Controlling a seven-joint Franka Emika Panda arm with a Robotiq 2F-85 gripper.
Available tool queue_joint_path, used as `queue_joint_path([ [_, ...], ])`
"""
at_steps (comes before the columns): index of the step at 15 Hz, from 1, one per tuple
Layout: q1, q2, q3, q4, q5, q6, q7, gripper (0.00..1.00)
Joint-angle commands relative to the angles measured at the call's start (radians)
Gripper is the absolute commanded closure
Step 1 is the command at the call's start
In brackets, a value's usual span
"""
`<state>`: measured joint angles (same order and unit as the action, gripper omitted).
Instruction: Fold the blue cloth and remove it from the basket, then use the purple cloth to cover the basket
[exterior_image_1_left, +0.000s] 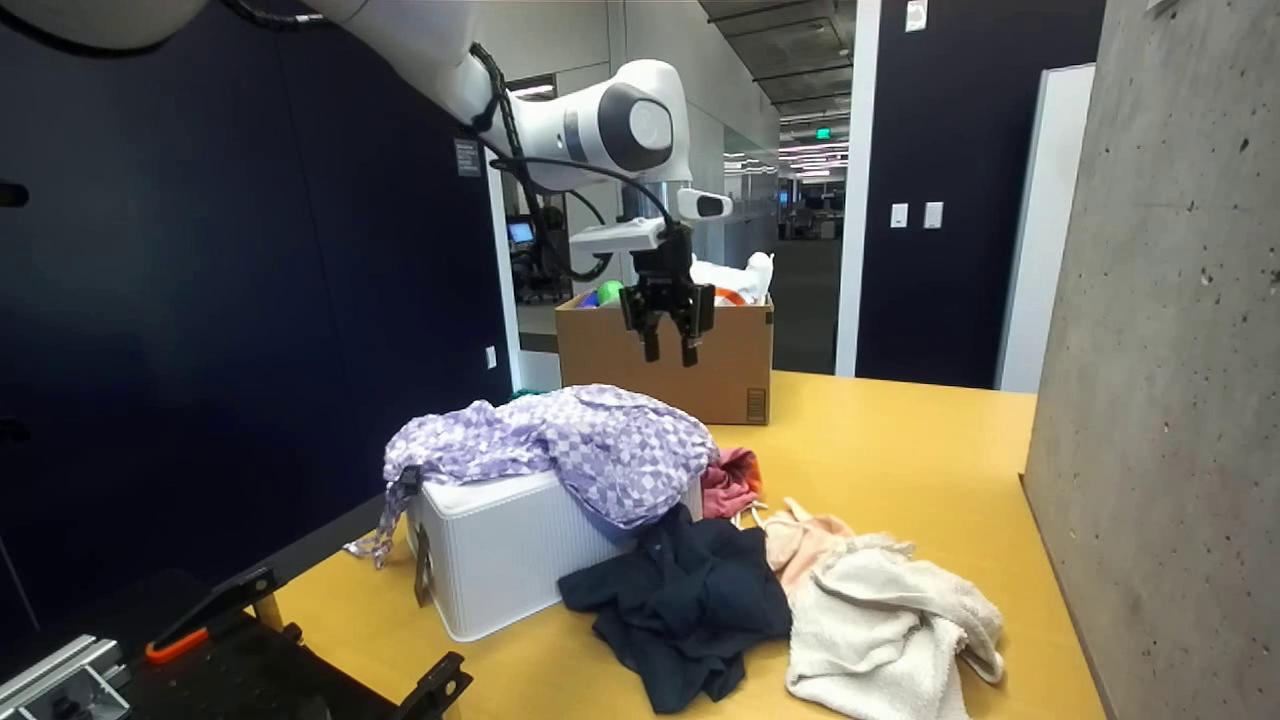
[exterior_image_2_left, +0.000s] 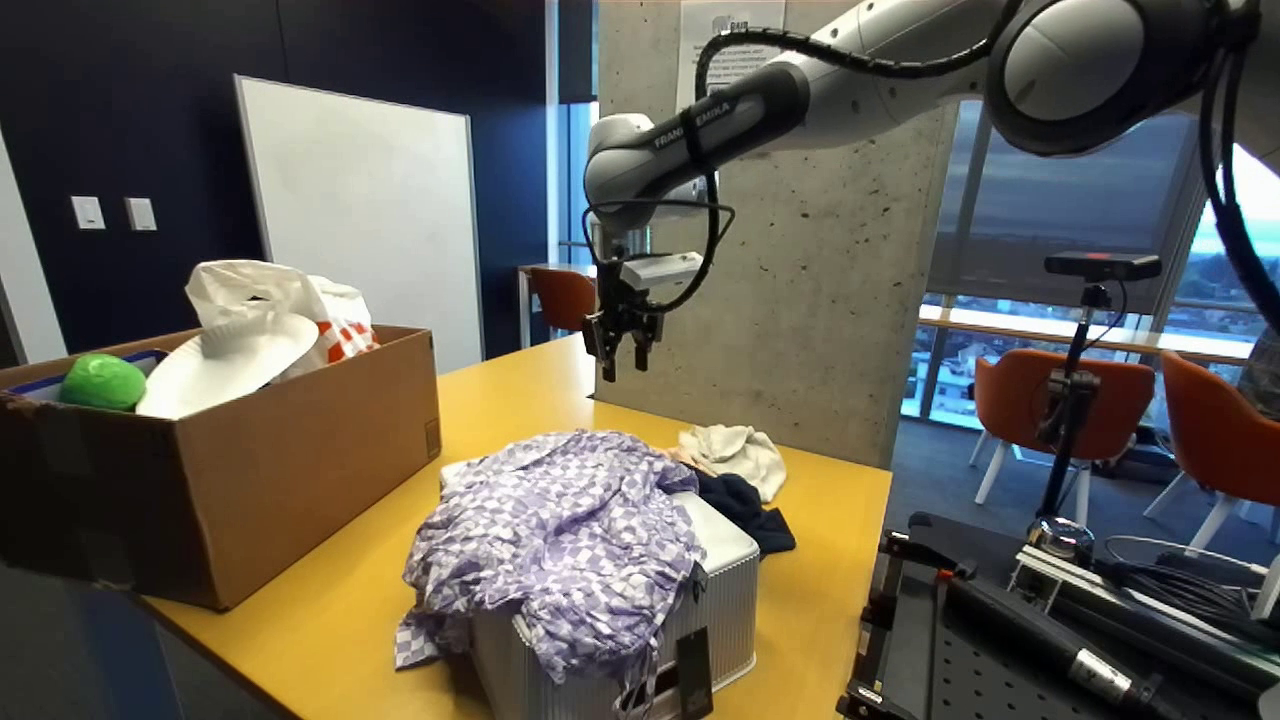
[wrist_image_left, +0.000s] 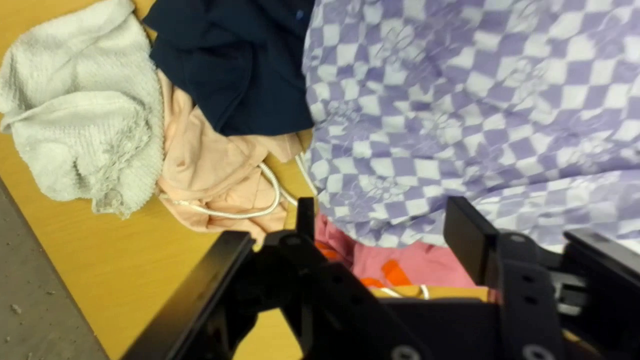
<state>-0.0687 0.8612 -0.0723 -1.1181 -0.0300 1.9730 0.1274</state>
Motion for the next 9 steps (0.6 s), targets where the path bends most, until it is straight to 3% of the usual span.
queue_joint_path([
  [1, -0.002, -0.209, 0.056, -0.235, 0.071, -0.064, -0.04, 0.02],
  [4, -0.002, -0.325, 0.071, -0.379, 0.129, -0.075, -0.017, 0.0],
  [9, 0.013, -0.443, 0.077, -0.653, 0.215, 0.014, -0.006, 0.0],
])
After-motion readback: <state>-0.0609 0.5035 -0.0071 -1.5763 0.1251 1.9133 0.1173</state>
